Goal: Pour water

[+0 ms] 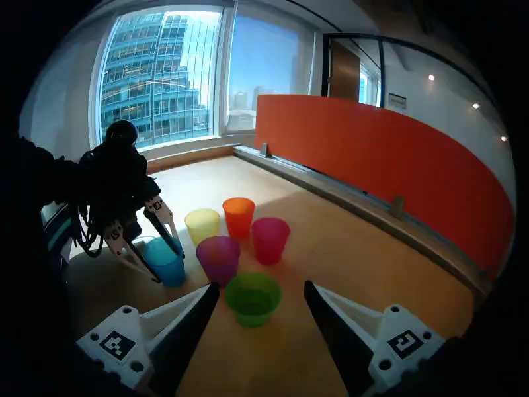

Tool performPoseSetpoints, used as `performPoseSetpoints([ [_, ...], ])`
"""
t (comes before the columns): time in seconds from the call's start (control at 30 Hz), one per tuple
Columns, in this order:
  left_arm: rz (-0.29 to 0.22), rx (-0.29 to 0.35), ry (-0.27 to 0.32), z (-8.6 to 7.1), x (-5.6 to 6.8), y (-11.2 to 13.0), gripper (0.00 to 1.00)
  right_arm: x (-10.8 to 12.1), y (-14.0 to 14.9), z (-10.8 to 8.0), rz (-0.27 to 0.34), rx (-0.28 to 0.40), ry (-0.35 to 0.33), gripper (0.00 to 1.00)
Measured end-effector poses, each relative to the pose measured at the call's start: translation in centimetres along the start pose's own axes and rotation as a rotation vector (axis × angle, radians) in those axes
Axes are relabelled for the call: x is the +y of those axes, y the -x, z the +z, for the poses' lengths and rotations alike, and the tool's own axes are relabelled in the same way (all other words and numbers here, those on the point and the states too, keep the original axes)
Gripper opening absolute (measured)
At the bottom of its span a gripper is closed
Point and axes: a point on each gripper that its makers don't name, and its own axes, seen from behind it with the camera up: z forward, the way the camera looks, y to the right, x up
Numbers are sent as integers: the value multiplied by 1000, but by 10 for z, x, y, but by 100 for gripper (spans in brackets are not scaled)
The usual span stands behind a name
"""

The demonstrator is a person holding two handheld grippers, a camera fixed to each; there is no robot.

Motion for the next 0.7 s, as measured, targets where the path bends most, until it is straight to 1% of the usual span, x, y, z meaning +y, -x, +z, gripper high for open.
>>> performPoseSetpoints([
  [0.4, -1, 8, 3, -3, -1, -2, 83, -7, 37, 27, -5, -65, -17, 100],
  [0.7, -3, 11, 4, -5, -2, -2, 83, -13, 57, 39, 5, -98, -28, 100],
])
